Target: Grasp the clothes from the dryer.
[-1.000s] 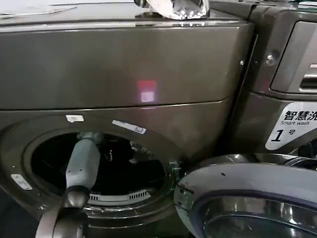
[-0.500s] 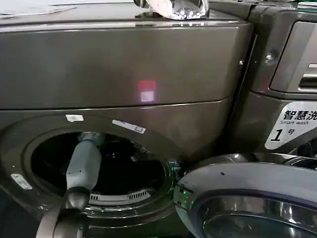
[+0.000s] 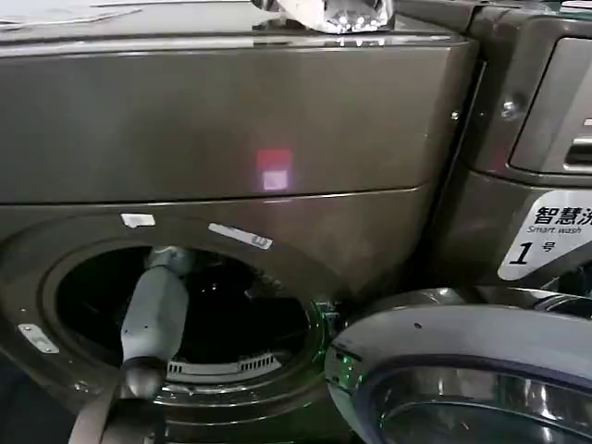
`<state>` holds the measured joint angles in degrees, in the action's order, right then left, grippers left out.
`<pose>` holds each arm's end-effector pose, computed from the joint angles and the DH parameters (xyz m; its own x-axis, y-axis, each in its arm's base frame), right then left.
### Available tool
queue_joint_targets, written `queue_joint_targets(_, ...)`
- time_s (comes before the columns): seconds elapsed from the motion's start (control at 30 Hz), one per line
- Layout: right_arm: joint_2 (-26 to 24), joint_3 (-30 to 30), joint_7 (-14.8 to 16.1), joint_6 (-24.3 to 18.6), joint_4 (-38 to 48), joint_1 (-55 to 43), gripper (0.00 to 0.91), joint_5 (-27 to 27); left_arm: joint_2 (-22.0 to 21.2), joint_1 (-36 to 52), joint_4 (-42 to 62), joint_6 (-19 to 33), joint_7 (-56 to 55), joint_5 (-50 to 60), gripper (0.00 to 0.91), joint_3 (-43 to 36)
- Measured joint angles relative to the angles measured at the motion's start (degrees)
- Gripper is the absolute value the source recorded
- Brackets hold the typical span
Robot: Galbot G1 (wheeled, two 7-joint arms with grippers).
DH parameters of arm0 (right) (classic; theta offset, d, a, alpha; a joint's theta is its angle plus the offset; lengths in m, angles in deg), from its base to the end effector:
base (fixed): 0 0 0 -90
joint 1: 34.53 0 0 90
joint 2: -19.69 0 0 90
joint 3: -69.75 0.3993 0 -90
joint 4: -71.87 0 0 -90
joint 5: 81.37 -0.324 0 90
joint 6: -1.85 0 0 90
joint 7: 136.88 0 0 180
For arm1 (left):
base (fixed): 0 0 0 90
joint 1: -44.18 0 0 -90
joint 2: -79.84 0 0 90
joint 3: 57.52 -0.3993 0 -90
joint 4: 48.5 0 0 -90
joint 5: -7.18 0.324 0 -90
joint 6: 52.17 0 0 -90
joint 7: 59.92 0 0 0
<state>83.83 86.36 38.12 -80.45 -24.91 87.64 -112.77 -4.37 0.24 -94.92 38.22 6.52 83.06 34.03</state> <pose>-0.1792 -0.4349 -0.1122 0.0436 0.8785 -0.4758 0.9981 -0.0175 0.0592 0.6084 0.0691 -0.2605 -0.4558 0.1410 0.8789 0.8872 0.1514 0.4358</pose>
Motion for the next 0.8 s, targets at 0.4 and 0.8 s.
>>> queue_joint_targets(0.4,0.2,-0.8,0.1,0.0,-0.3,-0.4,0.907,0.1,-0.4,-2.4,-6.2,-4.0,-6.0,-9.5,0.000,0.0)
queue_joint_targets(0.8,0.3,-1.6,0.2,0.2,-1.0,-1.0,0.907,0.2,-1.7,-7.8,-15.1,-12.9,-27.7,-29.6,0.000,-0.5)
